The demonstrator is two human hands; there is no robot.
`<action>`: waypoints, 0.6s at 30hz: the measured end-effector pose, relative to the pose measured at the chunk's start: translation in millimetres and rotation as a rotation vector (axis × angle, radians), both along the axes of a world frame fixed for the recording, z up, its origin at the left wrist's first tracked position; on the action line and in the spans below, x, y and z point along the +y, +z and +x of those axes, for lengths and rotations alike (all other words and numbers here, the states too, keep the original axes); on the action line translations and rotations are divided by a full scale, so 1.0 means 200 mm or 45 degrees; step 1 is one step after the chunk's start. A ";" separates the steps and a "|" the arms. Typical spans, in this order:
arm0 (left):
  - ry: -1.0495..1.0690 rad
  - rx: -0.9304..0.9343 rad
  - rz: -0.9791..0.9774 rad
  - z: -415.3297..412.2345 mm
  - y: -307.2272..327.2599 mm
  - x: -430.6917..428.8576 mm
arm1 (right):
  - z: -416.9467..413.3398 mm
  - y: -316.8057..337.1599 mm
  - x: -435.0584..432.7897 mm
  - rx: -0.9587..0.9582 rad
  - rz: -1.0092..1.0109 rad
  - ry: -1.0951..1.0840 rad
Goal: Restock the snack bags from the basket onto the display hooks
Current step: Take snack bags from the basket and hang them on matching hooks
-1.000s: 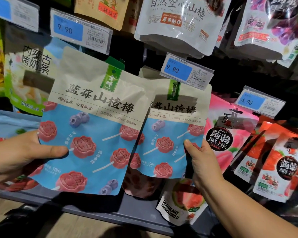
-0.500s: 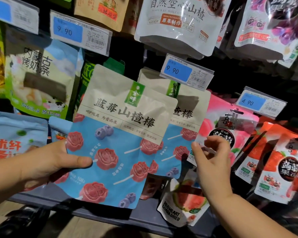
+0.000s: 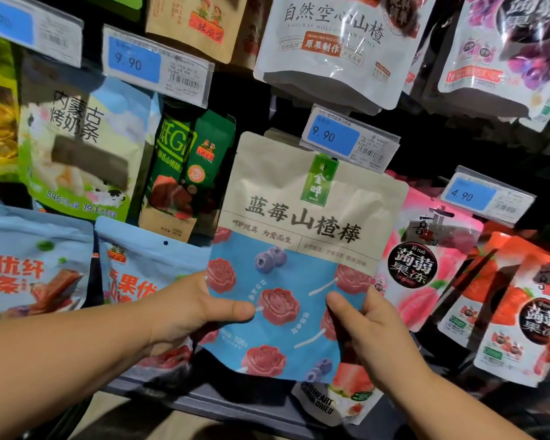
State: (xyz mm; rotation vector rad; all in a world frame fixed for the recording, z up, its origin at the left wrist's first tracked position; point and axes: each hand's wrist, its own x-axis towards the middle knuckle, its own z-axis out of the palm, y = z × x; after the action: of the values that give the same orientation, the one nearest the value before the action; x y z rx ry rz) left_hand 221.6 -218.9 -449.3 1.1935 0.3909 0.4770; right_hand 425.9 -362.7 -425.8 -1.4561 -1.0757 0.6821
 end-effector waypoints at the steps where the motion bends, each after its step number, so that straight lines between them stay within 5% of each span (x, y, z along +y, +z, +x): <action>1: -0.006 -0.003 -0.008 0.02 0.01 -0.01 | 0.01 0.00 0.00 -0.032 0.016 -0.037; 18: -0.021 -0.005 -0.069 0.15 0.02 0.01 | 0.10 -0.03 0.01 -0.067 0.085 -0.171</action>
State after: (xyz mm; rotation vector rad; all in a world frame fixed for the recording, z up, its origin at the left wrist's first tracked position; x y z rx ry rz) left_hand 251.2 -217.9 -444.7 1.1424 0.3882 0.4515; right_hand 445.0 -361.1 -432.5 -1.4805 -1.0209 0.5107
